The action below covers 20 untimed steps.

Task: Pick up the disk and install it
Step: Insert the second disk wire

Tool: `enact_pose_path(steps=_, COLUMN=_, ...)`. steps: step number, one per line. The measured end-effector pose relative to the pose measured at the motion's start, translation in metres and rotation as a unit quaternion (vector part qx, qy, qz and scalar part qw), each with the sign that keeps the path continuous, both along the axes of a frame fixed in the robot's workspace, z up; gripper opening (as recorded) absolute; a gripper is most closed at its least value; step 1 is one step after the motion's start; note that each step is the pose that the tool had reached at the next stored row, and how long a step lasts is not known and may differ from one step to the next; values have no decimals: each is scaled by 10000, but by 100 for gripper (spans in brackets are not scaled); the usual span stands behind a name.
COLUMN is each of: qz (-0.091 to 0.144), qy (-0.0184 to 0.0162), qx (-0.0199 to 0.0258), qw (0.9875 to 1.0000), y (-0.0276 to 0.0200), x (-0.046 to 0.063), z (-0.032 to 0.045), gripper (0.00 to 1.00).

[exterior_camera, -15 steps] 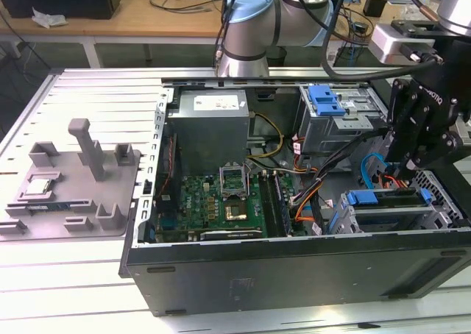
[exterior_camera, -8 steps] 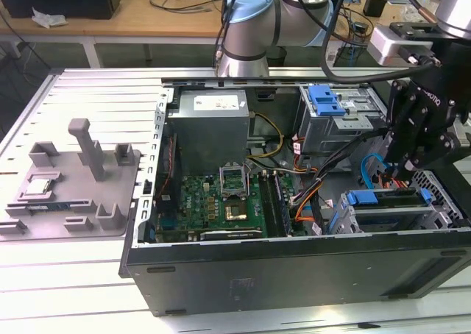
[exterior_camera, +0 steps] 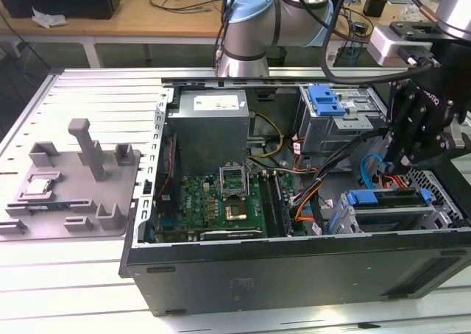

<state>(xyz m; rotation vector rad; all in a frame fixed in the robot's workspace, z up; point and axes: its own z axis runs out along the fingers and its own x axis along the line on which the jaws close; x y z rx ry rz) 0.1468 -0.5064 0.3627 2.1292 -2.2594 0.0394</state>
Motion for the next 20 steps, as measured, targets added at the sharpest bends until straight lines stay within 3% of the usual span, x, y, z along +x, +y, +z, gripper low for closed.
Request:
enact_pose_path(steps=4, qz=0, qy=0, qx=73, qw=10000, y=-1, x=0, z=0, gripper=30)
enact_pose_path(steps=6, qz=0, qy=0, qx=88, qw=10000, y=-1, x=0, z=-1, gripper=30)
enact_pose_path(steps=8, qz=0, qy=0, qx=88, qw=10000, y=-2, x=-1, z=-2, gripper=29)
enact_pose_path(steps=9, qz=0, qy=0, qx=89, qw=10000, y=-2, x=-4, z=-5, gripper=16)
enact_pose_path(steps=18, qz=0, qy=-2, qx=97, qw=10000, y=-7, x=-6, z=-6, gripper=16)
enact_pose_path(steps=19, qz=0, qy=-2, qx=147, qw=9999, y=-16, x=-6, z=-6, gripper=16)
enact_pose_path(steps=20, qz=0, qy=-3, qx=258, qw=9997, y=-34, x=-6, z=-5, gripper=16)
